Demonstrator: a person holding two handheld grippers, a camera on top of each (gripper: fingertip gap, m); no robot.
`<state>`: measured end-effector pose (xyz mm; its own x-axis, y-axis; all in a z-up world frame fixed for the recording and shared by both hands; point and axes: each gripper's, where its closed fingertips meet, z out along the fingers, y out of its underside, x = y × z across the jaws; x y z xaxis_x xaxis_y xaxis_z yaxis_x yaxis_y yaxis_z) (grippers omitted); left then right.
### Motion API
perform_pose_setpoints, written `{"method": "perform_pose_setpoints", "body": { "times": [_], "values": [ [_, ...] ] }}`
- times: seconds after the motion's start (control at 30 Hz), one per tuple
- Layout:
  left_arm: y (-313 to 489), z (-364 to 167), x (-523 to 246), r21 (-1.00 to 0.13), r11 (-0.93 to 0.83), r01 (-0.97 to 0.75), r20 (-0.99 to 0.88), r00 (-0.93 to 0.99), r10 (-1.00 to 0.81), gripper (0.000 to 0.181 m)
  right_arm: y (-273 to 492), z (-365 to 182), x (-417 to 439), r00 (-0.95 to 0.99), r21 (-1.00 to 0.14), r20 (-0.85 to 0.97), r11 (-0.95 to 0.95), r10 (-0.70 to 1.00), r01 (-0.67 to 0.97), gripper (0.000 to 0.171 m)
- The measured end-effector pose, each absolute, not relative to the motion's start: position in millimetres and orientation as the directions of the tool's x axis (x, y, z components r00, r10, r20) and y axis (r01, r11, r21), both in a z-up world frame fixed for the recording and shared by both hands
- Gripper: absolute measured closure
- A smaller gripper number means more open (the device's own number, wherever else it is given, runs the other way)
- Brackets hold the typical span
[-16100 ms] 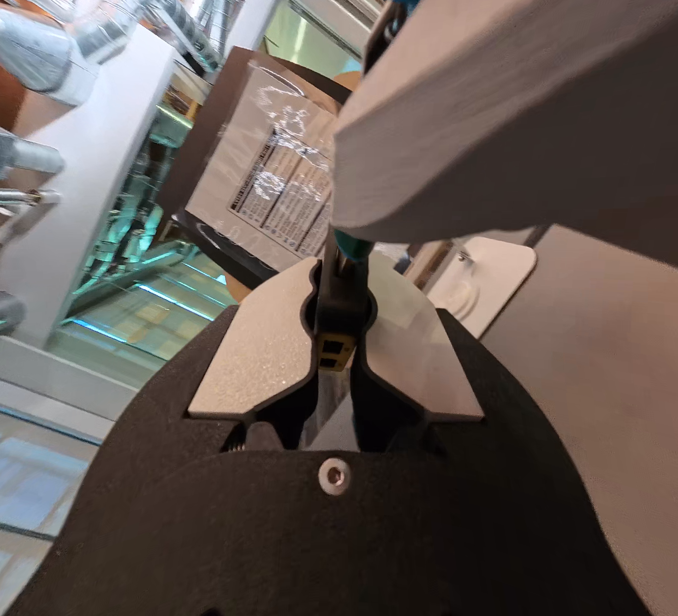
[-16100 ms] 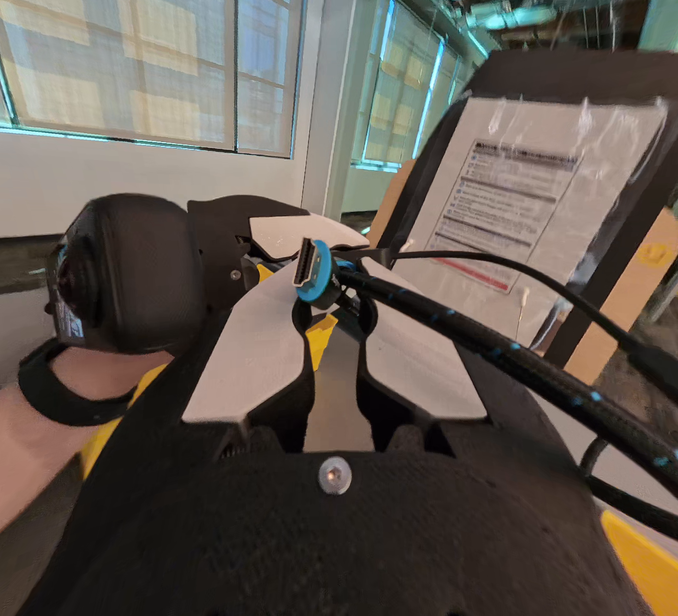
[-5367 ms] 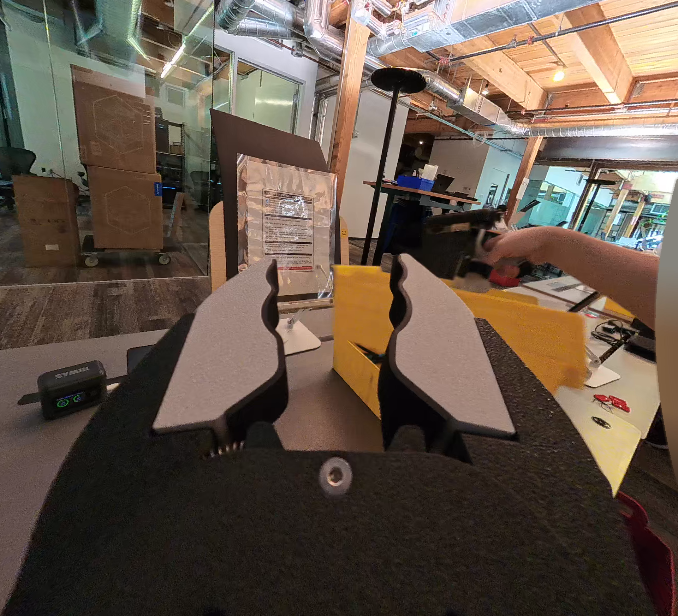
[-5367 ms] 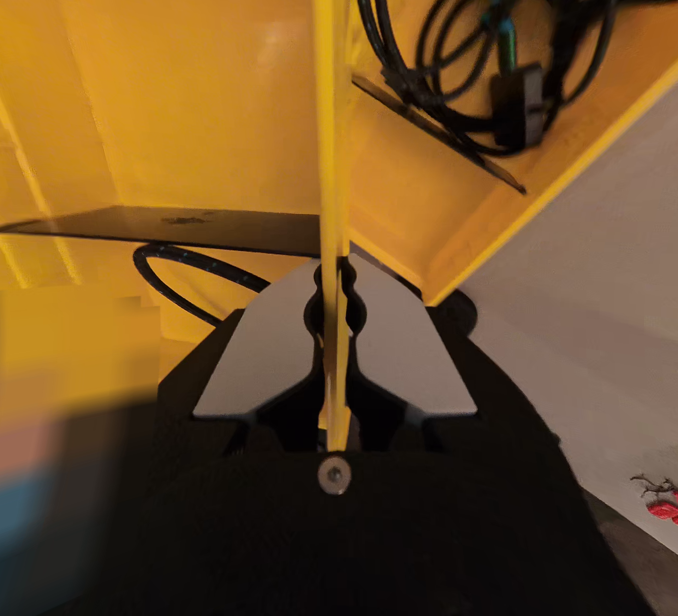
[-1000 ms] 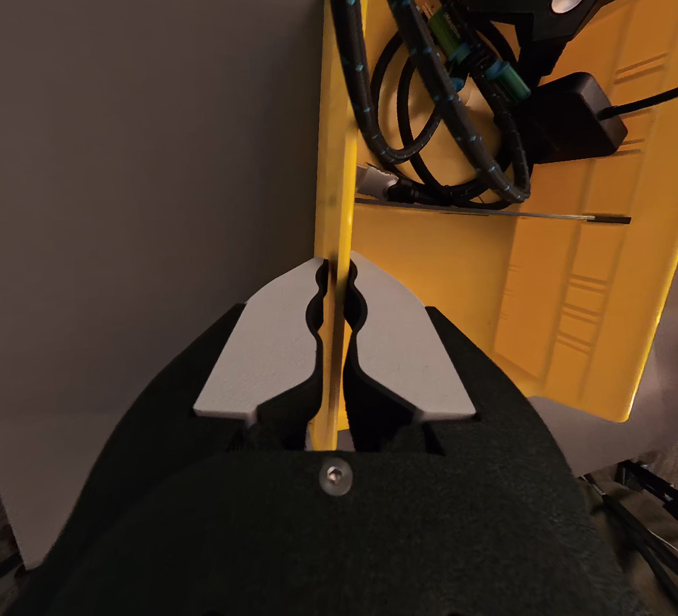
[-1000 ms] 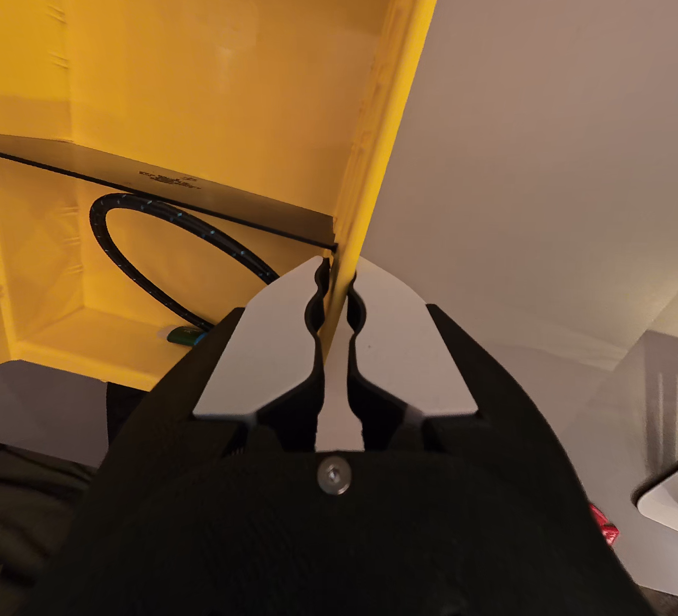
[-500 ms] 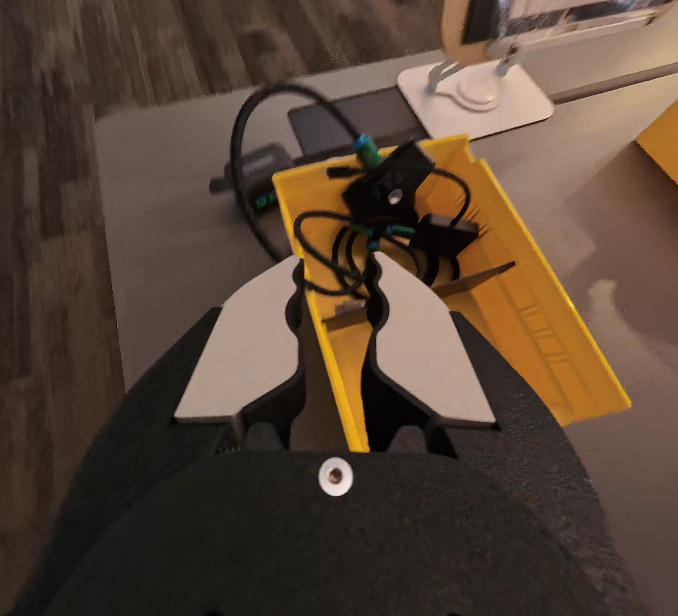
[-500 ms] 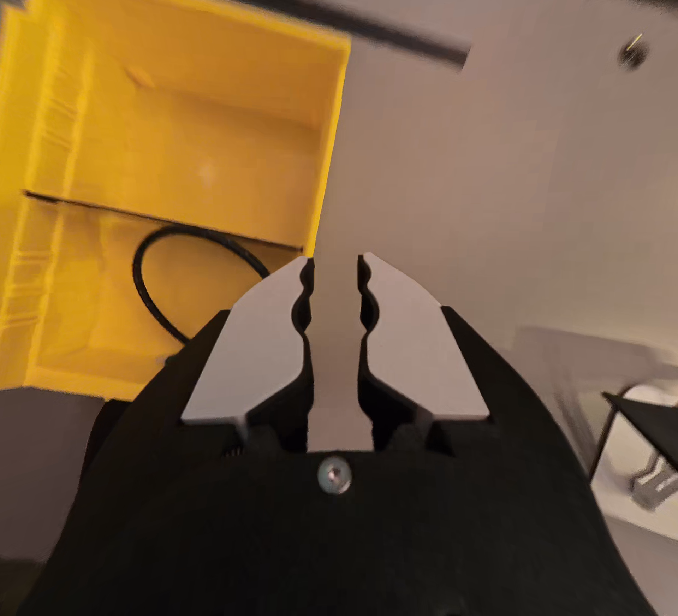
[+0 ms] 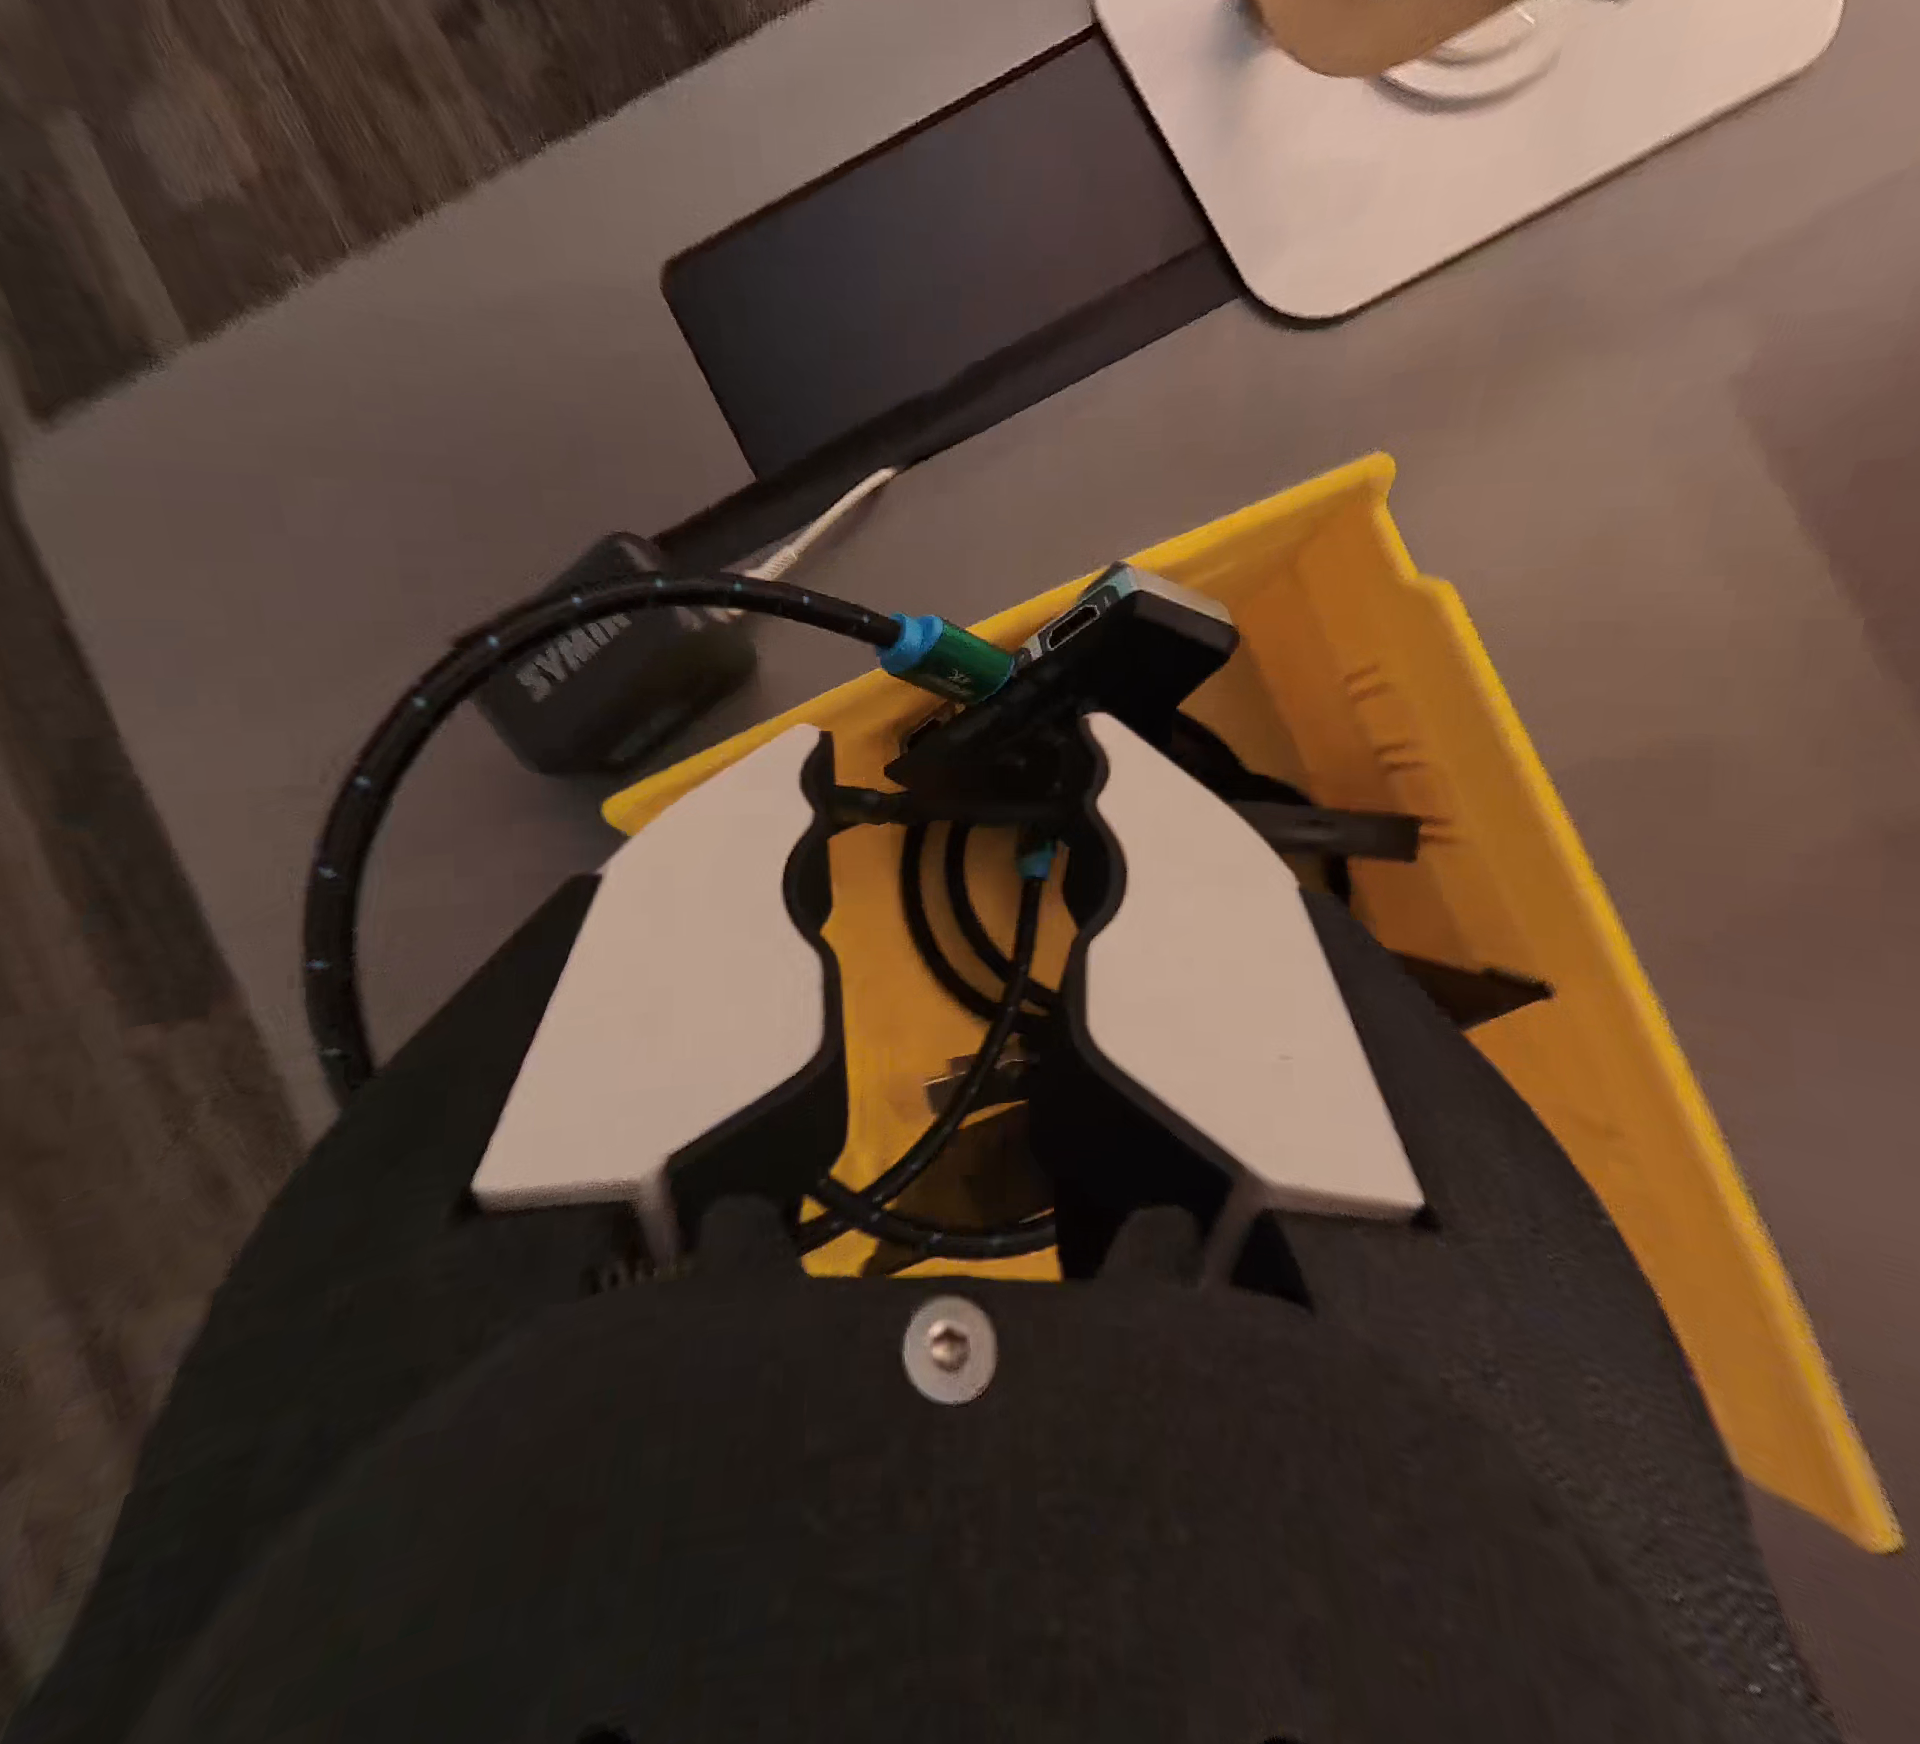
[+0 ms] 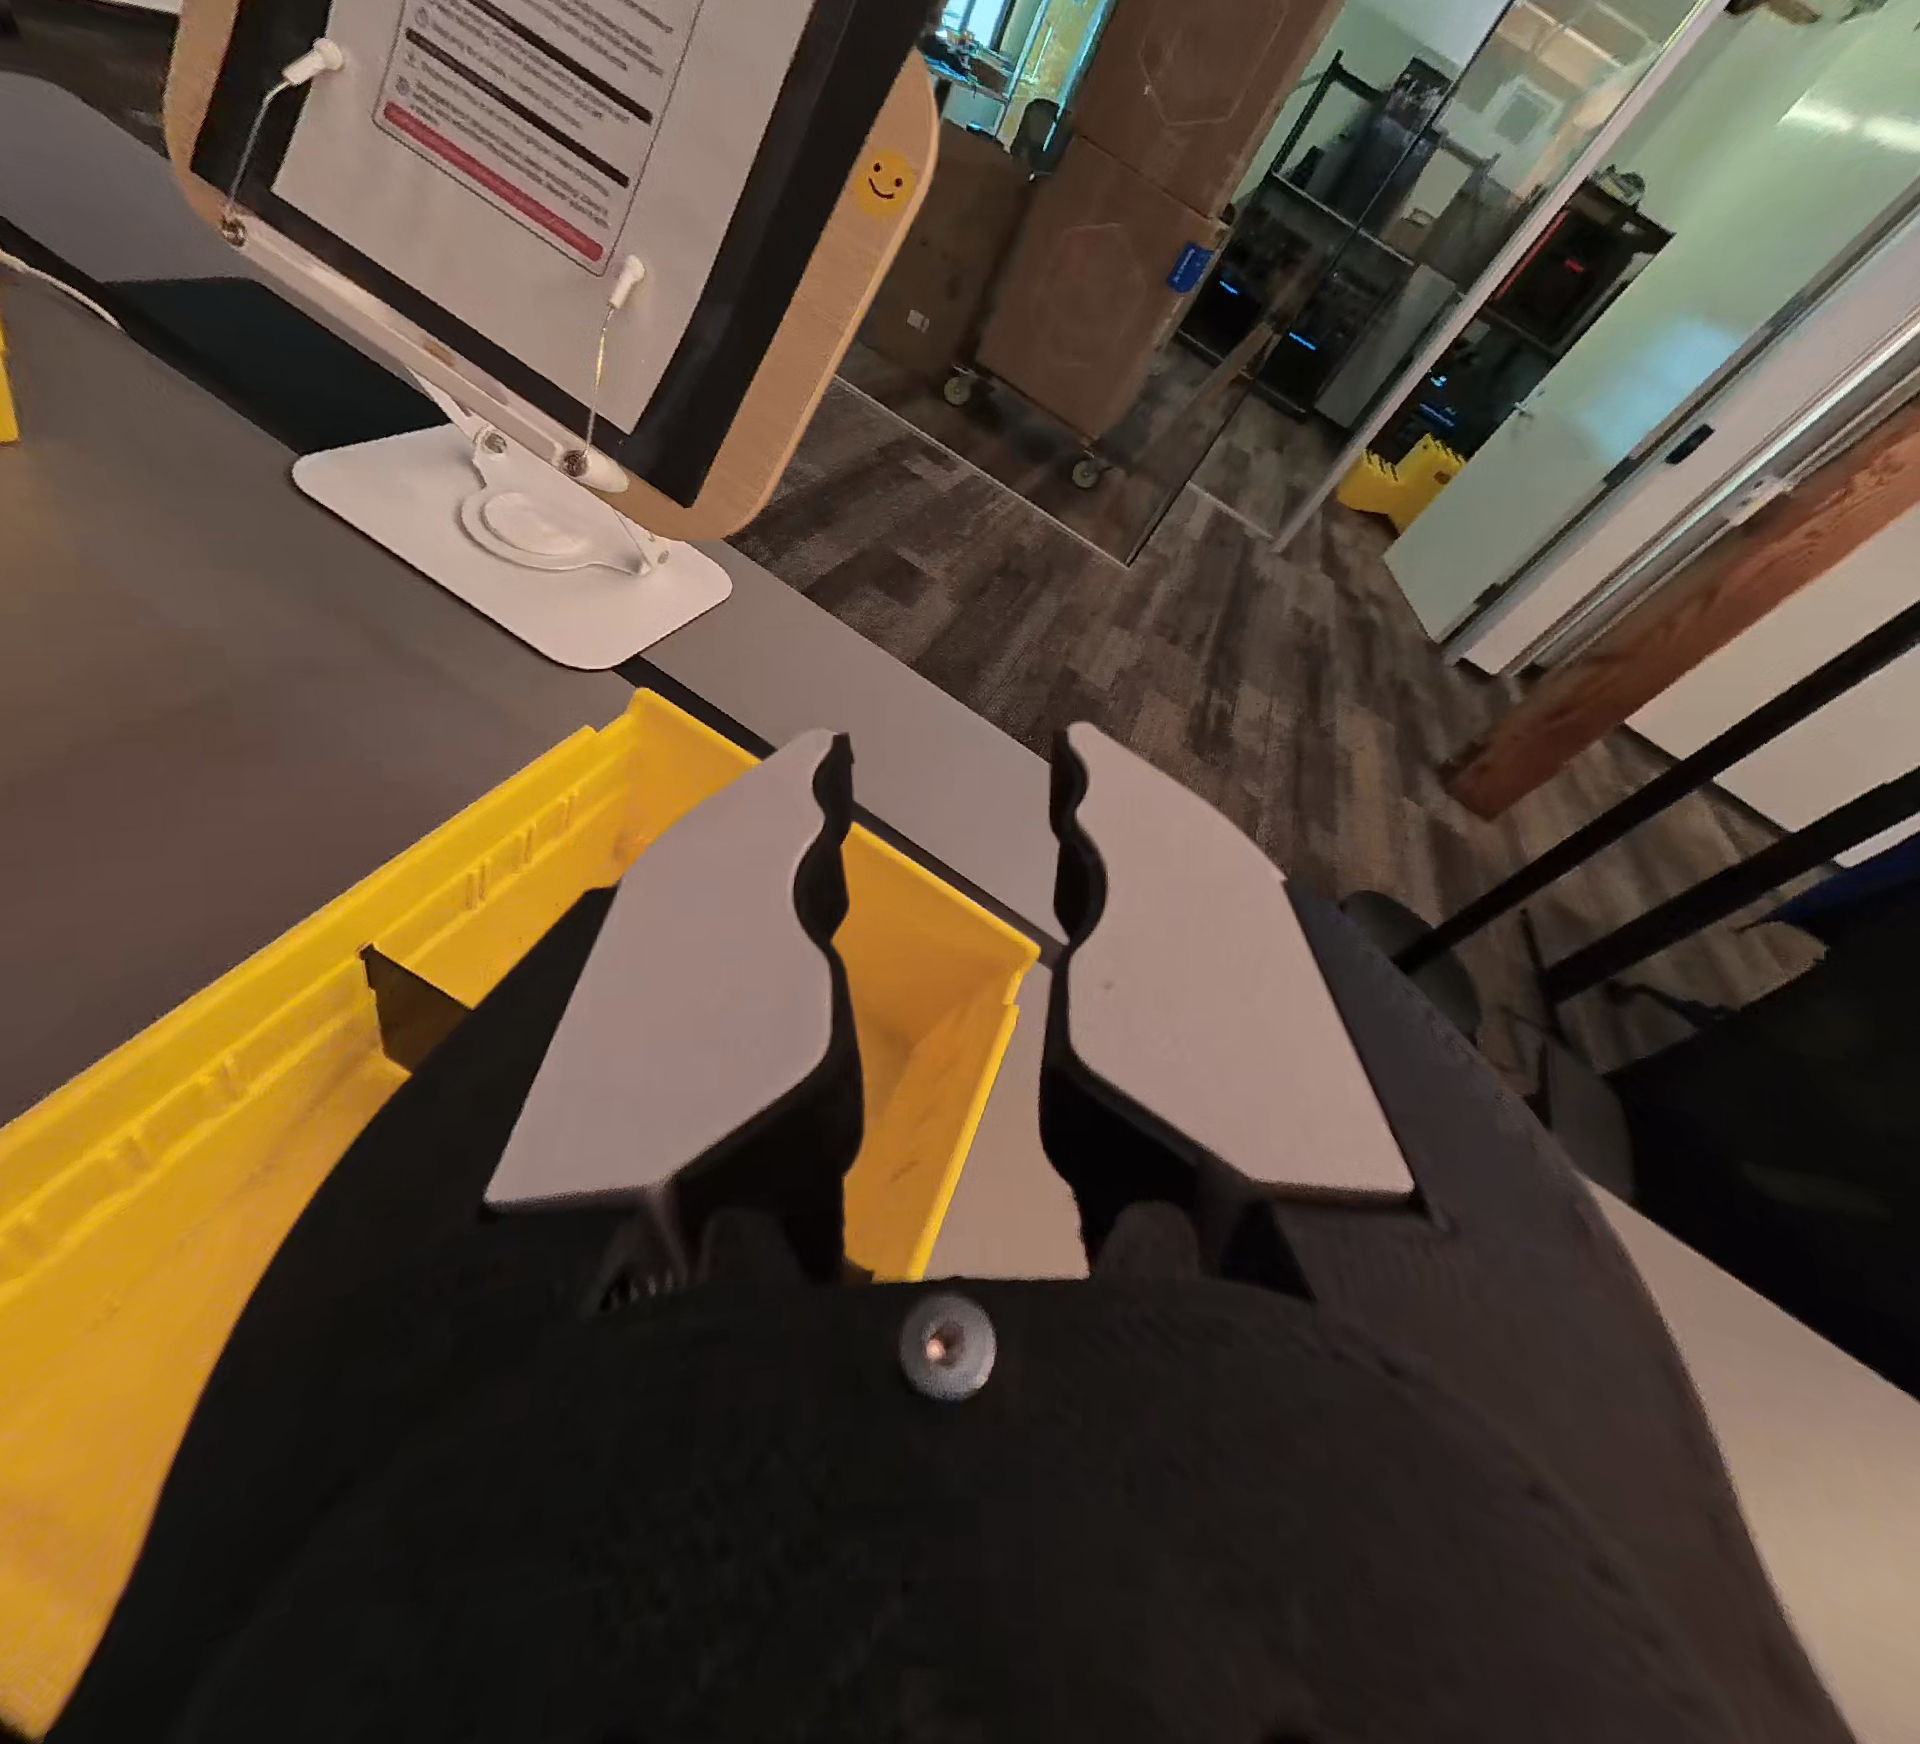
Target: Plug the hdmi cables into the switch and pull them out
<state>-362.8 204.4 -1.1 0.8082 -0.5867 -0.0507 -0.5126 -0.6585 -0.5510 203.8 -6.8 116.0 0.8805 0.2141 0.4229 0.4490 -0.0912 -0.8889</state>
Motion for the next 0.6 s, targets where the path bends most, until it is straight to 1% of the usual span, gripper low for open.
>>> {"method": "perform_pose_setpoints", "body": {
  "times": [0.07, 0.2, 0.33, 0.37, 0.4, 0.43, 0.6],
  "values": [
    [207.8, -11.2, -364.7, -0.518, -0.718, -0.465, -0.010, 0.843, -0.538, 0.137, -5.7, 117.0, 196.5, 0.878, -0.892, 0.415, -0.083, 0.239, 0.444, 0.134],
    [234.0, -20.6, -372.5, -0.545, -0.747, -0.380, -0.028, 0.899, -0.437, 0.136, -3.2, 117.1, 189.6, 0.874, -0.892, 0.413, -0.078, 0.258, 0.445, 0.135],
    [250.6, -32.6, -366.0, -0.536, -0.790, -0.298, 0.058, 0.920, -0.387, 0.133, -0.8, 111.6, 186.6, 0.862, -0.879, 0.429, -0.094, 0.270, 0.467, 0.136],
    [252.9, -34.5, -363.9, -0.537, -0.791, -0.293, 0.072, 0.918, -0.389, 0.136, -0.3, 109.8, 185.3, 0.858, -0.876, 0.430, -0.098, 0.279, 0.471, 0.137],
    [254.9, -35.2, -364.2, -0.542, -0.785, -0.300, 0.062, 0.917, -0.393, 0.145, 0.4, 107.7, 184.6, 0.853, -0.871, 0.437, -0.104, 0.285, 0.480, 0.138],
    [256.1, -34.5, -364.2, -0.552, -0.772, -0.314, 0.048, 0.913, -0.405, 0.159, 1.1, 105.7, 184.5, 0.847, -0.862, 0.448, -0.112, 0.288, 0.494, 0.139],
    [247.8, -14.2, -351.8, -0.624, -0.706, -0.334, 0.051, 0.885, -0.463, 0.162, 6.7, 97.9, 182.0, 0.819, -0.825, 0.496, -0.138, 0.290, 0.548, 0.141]
  ]
}}
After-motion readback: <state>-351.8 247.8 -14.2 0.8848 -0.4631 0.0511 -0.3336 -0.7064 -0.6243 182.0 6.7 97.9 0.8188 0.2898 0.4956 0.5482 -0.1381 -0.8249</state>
